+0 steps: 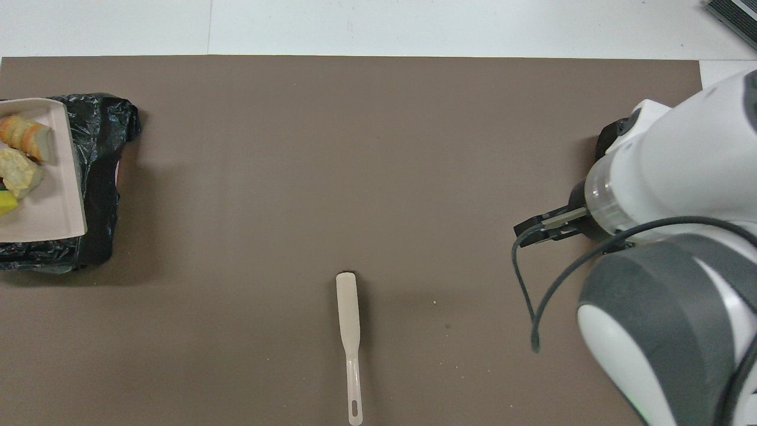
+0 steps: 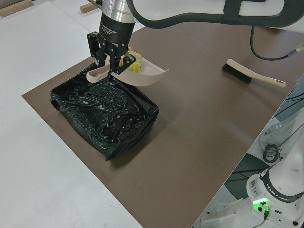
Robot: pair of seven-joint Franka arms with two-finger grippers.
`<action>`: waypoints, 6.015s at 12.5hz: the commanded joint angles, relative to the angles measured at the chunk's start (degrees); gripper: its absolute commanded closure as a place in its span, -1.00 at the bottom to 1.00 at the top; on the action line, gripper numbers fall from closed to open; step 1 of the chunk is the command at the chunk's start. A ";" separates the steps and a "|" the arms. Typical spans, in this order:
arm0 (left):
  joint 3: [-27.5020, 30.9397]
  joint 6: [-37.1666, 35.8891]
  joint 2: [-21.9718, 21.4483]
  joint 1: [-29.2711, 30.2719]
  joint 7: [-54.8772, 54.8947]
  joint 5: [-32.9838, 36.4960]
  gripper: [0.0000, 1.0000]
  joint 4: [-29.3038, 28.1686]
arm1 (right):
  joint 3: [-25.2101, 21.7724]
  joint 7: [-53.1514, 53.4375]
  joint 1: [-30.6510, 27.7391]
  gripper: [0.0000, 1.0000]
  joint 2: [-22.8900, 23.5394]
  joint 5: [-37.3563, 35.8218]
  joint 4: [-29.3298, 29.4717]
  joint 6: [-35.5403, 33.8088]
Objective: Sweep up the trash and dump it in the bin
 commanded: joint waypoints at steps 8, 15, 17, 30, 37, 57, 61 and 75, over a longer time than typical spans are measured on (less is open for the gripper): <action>-0.51 10.18 7.49 0.69 -1.52 24.52 1.00 3.29 | -12.34 -16.34 -4.61 -1.00 -0.25 -0.71 3.39 -2.23; -0.60 9.22 5.91 -4.32 -9.70 43.84 1.00 2.06 | -12.25 -7.99 -3.82 -1.00 -5.17 0.26 -1.01 -2.94; -0.51 7.72 5.21 -4.85 -9.88 46.38 1.00 2.58 | -12.08 -7.91 -3.64 -1.00 -5.35 0.35 -1.27 -2.94; -1.39 -9.51 -1.99 -17.86 -24.46 31.32 1.00 -2.40 | -12.17 -8.87 -4.17 -1.00 -5.70 -0.09 -1.27 -2.50; -1.39 -10.30 -2.70 -23.04 -46.40 9.17 1.00 -8.05 | -11.29 -9.14 -6.71 -1.00 -5.88 0.00 -1.62 -3.55; -1.39 7.34 14.96 -46.25 -127.03 -15.53 1.00 3.11 | -6.80 -7.38 -10.67 -1.00 -5.79 0.26 -1.36 -2.94; -1.39 8.60 15.14 -48.80 -126.78 -16.35 1.00 1.54 | -6.80 -7.38 -10.67 -1.00 -5.79 0.17 -1.36 -2.93; -1.39 9.21 16.90 -52.67 -126.16 -16.18 0.67 -3.30 | -6.80 -7.38 -10.67 -1.00 -5.79 0.26 -1.27 -2.94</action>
